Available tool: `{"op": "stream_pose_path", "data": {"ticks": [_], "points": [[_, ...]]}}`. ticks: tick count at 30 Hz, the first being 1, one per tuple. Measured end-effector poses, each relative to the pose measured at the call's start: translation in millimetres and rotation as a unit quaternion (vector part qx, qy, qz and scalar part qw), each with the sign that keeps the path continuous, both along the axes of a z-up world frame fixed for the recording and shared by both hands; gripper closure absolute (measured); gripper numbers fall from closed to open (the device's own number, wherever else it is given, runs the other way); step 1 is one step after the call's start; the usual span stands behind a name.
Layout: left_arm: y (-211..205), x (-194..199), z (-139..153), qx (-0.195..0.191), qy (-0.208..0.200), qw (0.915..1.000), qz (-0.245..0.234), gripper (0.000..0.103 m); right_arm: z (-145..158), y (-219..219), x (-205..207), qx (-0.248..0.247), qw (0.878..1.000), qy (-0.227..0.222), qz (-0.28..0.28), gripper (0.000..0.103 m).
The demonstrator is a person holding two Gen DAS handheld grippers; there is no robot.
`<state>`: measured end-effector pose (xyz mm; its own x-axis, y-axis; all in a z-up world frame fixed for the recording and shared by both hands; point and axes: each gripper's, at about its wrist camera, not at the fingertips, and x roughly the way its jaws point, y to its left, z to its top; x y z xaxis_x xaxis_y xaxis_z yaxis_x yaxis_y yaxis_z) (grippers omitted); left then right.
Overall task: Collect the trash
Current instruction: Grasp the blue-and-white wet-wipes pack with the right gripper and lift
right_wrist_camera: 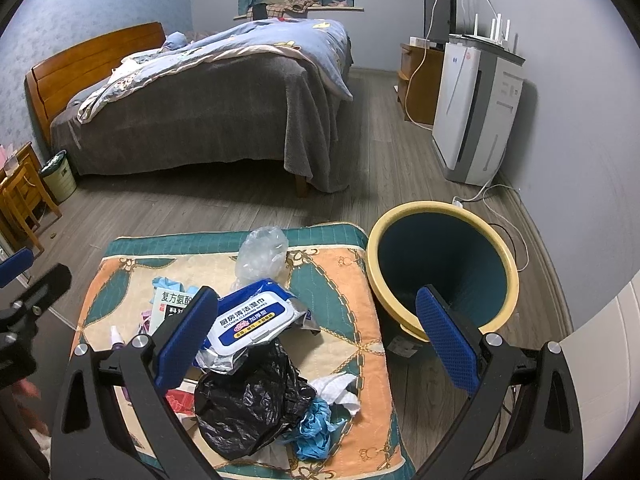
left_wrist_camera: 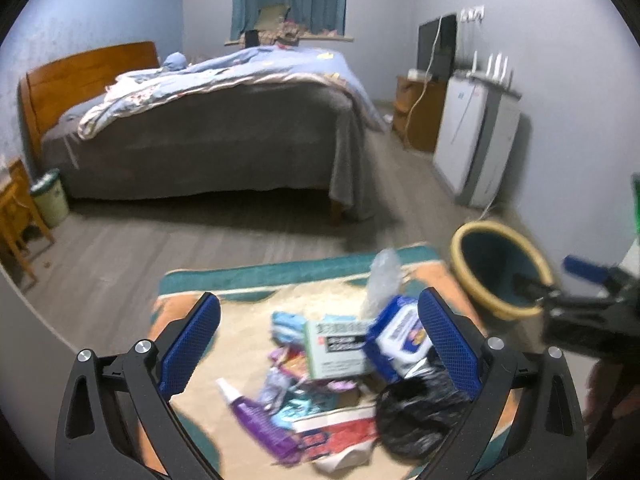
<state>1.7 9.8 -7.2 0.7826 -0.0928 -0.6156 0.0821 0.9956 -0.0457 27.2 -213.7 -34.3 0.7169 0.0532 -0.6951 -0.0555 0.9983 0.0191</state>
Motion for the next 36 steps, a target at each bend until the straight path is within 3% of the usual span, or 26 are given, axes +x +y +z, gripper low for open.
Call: {"op": "stream_pose_path", "data": {"ticks": [2,6,14,19,24,29,35,36], "points": [[-4.8,3.5,-1.6,0.021,0.019,0.9996,-0.004,0.005,-0.5,-0.4,0.0,0.0,1.0,0.001,-0.001,0.005],[-11.2,3.1,-1.1,0.059,0.014,0.998,0.02,0.005,-4.5,-2.5,3.0,0.002,1.0,0.015,-0.007,0.005],[-14.9,5.2,-5.9,0.08,0.005,0.9968,0.002,0.005,-19.8,-4.0,30.9,-0.012,0.999,0.043,-0.008,0.006],[-6.6,22.8,-10.6,0.106,0.007,0.9943,0.012,0.005,-44.3,4.0,57.3,0.025,0.995,0.096,0.005,0.008],[14.3,45.4,-28.4,0.094,0.045,0.9938,0.038,0.005,-74.6,14.2,77.7,0.038,0.989,0.141,0.01,0.019],[17.9,52.6,-33.5,0.093,0.05,0.9937,0.037,0.005,-104.5,20.2,93.4,0.067,0.979,0.193,0.012,0.026],[13.0,56.9,-36.5,0.091,0.053,0.9943,0.019,0.005,-138.6,27.0,101.3,0.109,0.961,0.254,0.009,0.028],[13.0,58.2,-37.0,0.091,0.053,0.9942,0.017,0.005,-140.9,27.6,102.6,0.112,0.96,0.256,0.008,0.032]]}}
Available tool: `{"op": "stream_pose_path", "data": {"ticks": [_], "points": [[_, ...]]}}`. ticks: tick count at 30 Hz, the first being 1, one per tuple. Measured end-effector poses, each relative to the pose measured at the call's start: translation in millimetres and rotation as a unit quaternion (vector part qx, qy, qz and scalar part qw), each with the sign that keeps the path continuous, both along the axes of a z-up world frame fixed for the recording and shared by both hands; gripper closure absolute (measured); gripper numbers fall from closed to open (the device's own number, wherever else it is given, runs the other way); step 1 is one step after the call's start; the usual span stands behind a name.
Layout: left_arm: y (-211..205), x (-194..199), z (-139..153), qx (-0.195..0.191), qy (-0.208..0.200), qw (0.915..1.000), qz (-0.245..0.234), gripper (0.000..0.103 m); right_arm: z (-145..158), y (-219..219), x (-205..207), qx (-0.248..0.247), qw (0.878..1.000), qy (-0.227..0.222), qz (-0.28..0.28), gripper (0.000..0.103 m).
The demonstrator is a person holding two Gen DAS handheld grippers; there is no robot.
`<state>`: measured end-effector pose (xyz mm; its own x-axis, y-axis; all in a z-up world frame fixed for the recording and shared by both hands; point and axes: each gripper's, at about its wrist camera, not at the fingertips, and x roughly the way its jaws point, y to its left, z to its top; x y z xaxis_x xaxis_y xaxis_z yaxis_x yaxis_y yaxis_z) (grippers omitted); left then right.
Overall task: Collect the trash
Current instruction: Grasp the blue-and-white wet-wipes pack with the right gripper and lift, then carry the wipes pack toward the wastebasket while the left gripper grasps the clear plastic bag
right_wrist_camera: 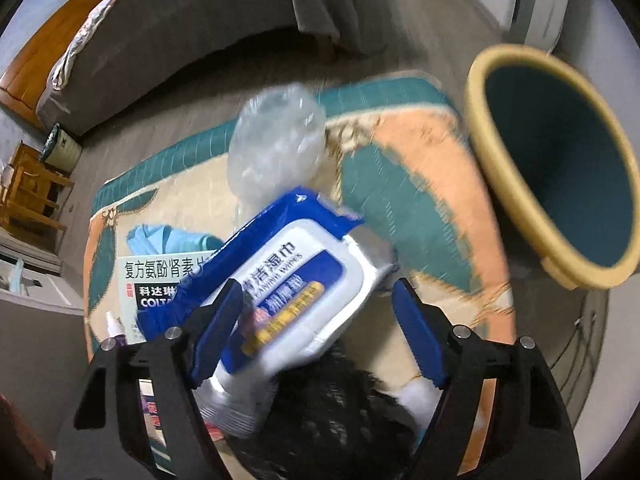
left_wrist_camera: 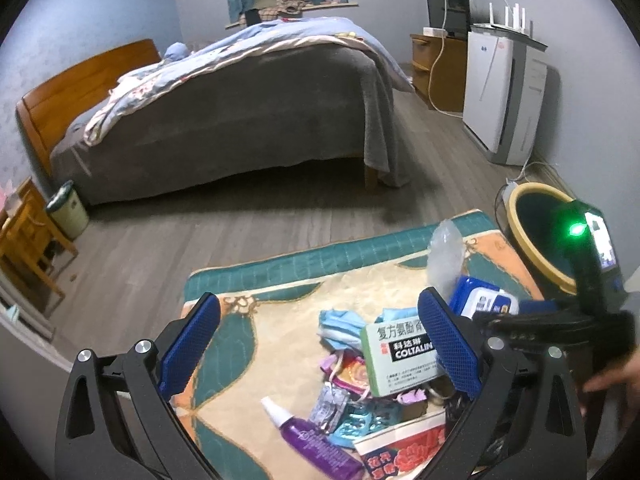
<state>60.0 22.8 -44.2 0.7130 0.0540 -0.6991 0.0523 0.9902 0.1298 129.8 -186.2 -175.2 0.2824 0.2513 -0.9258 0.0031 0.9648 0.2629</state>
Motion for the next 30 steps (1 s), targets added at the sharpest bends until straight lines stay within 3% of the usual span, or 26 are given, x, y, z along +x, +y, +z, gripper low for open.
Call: {"op": "stream_pose_path", "data": {"ticks": [2,6,12,22,30], "points": [[-0.4,1.3,-1.9,0.0,0.004,1.0,-0.003,0.005,-0.3,0.7,0.8,0.025,1.0,0.002,0.001,0.05],[-1.5,4.0,-7.5,-0.001,0.017,0.9998,-0.006,0.005,9.9,-5.7,-0.6,0.035,0.999,-0.015,-0.011,0.074],[-1.7,6.2,-15.6,-0.009,0.037,0.9993,-0.006,0.005,38.7,-16.0,-10.0,0.072,0.996,-0.047,-0.016,0.092],[-18.9,29.5,-25.6,-0.03,0.045,0.9983,-0.024,0.005,121.2,-24.5,-20.4,-0.003,0.982,-0.186,0.037,0.094],[-66.3,62.5,-52.8,-0.013,0.063,0.9949,-0.077,0.005,123.3,-56.3,2.3,-0.012,0.98,-0.199,0.009,0.094]]}}
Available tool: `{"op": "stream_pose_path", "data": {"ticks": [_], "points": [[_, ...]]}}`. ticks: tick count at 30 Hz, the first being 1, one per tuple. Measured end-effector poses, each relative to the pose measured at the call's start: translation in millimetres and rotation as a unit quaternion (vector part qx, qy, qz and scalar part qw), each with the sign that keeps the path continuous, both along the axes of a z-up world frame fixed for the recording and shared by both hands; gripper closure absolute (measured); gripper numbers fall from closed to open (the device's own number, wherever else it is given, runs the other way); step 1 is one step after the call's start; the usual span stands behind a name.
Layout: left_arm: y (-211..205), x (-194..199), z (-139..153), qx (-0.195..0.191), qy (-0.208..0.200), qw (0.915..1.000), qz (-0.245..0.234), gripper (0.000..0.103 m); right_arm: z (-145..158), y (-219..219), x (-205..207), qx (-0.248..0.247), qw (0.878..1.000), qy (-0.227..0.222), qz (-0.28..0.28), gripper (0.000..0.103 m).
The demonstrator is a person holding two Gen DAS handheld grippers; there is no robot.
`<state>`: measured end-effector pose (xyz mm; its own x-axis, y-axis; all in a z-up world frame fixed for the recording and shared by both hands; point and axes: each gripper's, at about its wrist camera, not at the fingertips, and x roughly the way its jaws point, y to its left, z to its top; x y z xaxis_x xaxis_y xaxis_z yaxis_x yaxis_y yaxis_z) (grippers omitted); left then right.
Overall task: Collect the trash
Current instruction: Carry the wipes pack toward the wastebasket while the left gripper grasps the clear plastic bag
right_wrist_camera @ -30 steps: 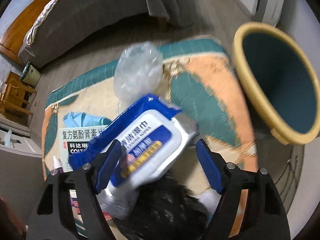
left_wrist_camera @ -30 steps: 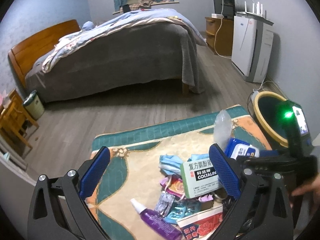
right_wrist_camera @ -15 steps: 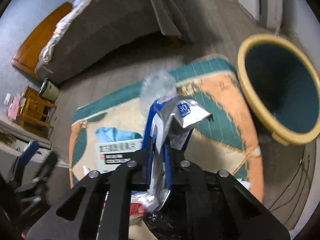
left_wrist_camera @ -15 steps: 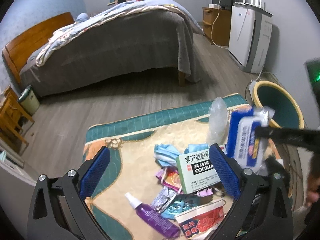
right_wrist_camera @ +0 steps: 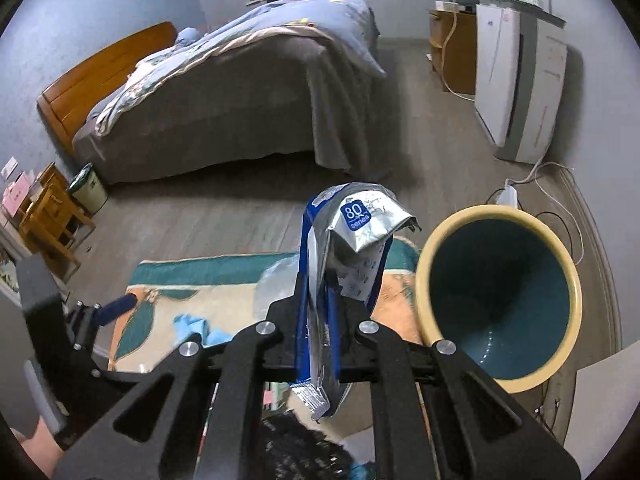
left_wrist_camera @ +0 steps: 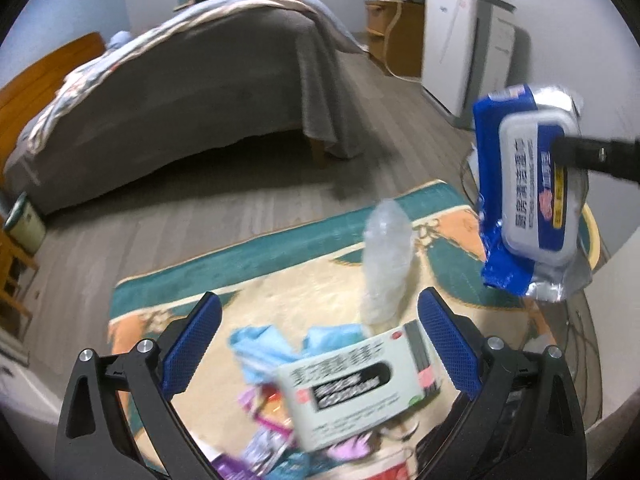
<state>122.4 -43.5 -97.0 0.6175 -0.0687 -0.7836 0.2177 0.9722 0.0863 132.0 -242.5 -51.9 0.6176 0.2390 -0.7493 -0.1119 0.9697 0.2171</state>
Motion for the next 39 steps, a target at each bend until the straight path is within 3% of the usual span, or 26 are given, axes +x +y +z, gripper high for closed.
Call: {"op": "stream_pose_path", "data": {"ticks": [7,10,11,14,16,17,19,30,39], "points": [[-36.3,29.7,-34.3,0.005,0.024,0.9994,-0.022,0.007,-14.0,-18.3,17.9,-0.011,1.0,0.017,-0.006,0.094],[-48.6,41.9,-50.6,0.025,0.038,0.9986,-0.026,0.008,-20.5,-22.9,21.3,-0.009,1.0,0.026,-0.006,0.094],[-52.8,46.7,-56.9,0.028,0.044,0.9983,-0.028,0.012,-21.7,-24.3,22.5,-0.01,1.0,0.028,-0.005,0.094],[-55.7,57.9,-68.7,0.023,0.069,0.9967,-0.035,0.045,-23.6,-23.2,21.1,-0.013,0.999,0.029,-0.001,0.094],[-59.0,61.1,-75.1,0.018,0.081,0.9956,-0.043,0.055,-26.5,-24.3,20.4,-0.014,0.999,0.033,0.002,0.094],[-60.2,59.9,-76.2,0.02,0.08,0.9954,-0.049,0.064,-28.0,-24.5,19.7,-0.015,0.999,0.035,0.003,0.094],[-62.3,57.0,-76.7,0.026,0.075,0.9953,-0.056,0.069,-29.6,-25.1,20.0,-0.015,0.999,0.038,0.005,0.094],[-64.8,27.4,-19.7,0.021,-0.006,0.998,-0.059,0.072,-24.3,-24.2,15.1,-0.018,0.999,0.032,0.009,0.094],[-62.1,9.2,44.0,-0.008,-0.076,0.9954,-0.058,0.072,3.3,-36.3,4.4,-0.023,1.0,-0.017,-0.009,0.094]]}}
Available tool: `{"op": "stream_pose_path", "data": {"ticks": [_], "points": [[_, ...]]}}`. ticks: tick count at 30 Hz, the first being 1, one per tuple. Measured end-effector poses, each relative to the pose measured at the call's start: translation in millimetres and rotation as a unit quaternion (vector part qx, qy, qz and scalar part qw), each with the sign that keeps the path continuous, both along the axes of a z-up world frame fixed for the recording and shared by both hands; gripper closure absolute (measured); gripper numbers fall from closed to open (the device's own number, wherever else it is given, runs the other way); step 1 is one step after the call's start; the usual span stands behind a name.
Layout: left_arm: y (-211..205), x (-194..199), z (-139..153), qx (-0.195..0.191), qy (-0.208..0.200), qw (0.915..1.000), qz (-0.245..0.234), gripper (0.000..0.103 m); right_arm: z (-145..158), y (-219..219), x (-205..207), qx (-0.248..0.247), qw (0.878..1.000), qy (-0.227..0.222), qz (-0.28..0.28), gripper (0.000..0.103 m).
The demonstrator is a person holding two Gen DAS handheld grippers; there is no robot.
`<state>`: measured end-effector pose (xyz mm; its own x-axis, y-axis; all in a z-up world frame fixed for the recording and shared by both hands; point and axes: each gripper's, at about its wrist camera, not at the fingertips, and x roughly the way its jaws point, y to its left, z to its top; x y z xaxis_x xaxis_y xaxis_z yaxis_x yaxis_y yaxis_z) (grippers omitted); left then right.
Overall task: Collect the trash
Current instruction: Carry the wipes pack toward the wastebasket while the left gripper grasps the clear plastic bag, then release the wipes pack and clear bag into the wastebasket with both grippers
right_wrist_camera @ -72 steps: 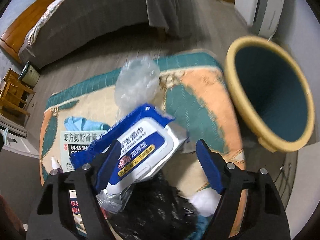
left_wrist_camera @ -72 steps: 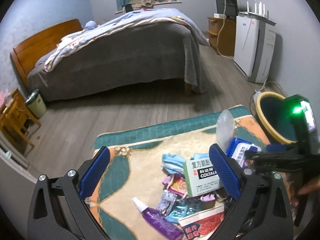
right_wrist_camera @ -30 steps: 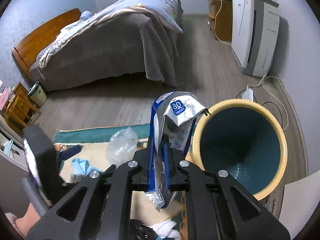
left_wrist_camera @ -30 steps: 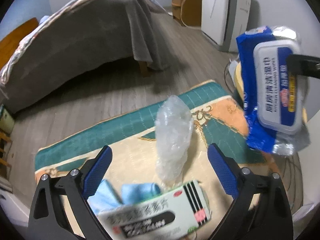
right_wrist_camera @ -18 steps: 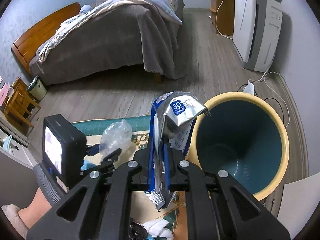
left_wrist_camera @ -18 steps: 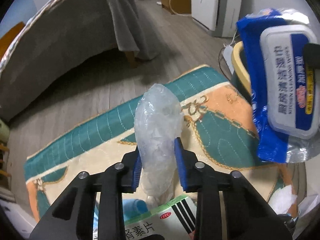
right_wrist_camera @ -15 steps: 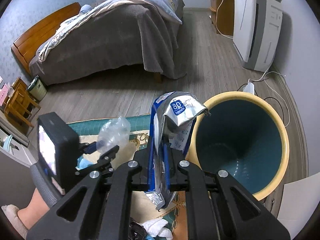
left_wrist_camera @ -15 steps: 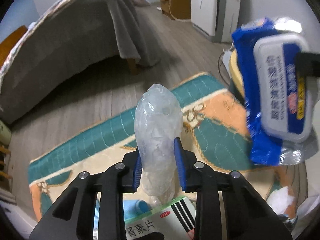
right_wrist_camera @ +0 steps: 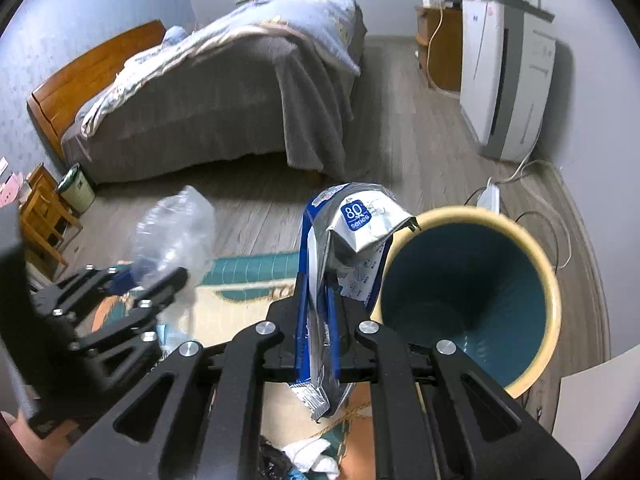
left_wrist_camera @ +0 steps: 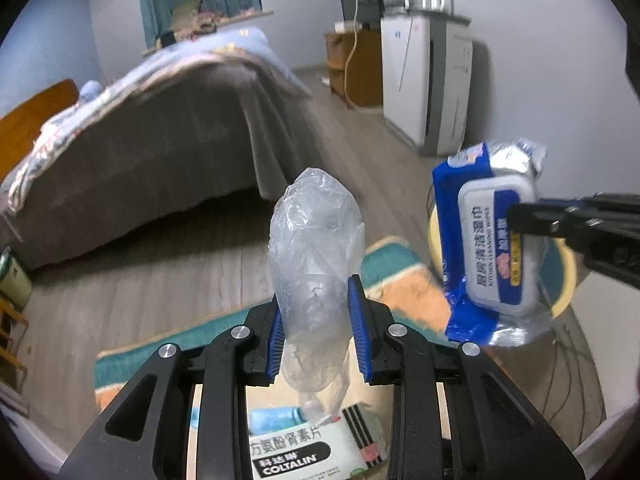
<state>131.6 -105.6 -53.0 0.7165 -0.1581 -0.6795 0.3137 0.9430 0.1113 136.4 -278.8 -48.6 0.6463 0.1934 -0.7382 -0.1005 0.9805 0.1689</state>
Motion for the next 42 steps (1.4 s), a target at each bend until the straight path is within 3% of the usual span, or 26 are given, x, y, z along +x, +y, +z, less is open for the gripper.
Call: {"op": "stream_pose_path", "data": {"ticks": [10,18,32,42], "points": [[-16.0,-9.8,45.8,-0.019,-0.058,0.9979,-0.022,0.072,33.4,-33.6,-2.8,-0.018,0.997,-0.072,-0.03,0.094],[-47.2,-8.2,53.1,-0.039,-0.06,0.9963,-0.047,0.072,30.9,-72.3,3.9,-0.004,0.995,-0.073,-0.061,0.094],[-127.7,-3.2,21.3,-0.03,-0.027,0.9919,-0.12,0.072,9.3,-139.8,-2.8,-0.002,0.993,-0.051,-0.107,0.094],[-176.6,-10.8,-21.3,-0.042,0.029,0.9821,-0.181,0.072,-11.4,-181.9,2.8,-0.061,0.987,-0.029,-0.143,0.094]]}}
